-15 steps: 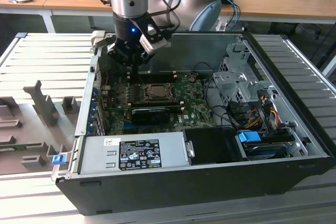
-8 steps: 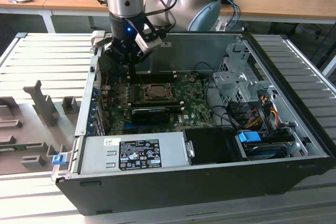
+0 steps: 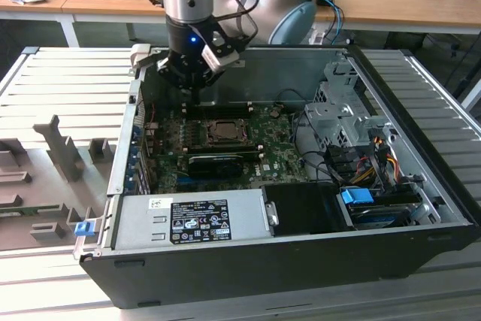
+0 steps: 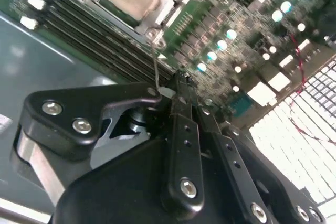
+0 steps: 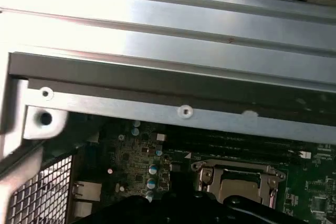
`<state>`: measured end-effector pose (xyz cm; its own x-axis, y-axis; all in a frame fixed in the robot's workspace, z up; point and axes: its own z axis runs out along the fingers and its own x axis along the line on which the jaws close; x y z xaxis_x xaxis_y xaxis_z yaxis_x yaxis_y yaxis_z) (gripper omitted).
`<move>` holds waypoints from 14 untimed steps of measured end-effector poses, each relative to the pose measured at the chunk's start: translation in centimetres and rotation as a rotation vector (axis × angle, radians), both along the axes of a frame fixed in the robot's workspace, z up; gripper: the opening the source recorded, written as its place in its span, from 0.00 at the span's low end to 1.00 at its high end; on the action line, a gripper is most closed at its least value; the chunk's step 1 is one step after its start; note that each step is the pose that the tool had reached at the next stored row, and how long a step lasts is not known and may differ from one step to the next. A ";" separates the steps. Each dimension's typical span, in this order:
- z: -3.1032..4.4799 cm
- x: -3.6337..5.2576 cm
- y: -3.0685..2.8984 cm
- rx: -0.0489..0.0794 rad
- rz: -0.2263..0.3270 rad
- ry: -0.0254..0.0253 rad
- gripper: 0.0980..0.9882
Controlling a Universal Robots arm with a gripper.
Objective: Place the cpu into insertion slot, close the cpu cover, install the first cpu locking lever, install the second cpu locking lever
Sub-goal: 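Install the first cpu locking lever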
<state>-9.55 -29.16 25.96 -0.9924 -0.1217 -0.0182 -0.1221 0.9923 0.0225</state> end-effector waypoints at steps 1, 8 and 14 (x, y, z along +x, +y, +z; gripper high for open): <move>-0.01 0.35 0.00 0.000 0.000 0.0006 0.01; -0.27 3.80 0.05 0.000 0.000 0.0112 0.01; -0.73 4.95 0.06 0.053 0.000 0.0122 0.01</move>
<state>-4.59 -29.09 25.24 -0.9926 -0.1209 -0.0126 -0.1215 0.9896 0.0769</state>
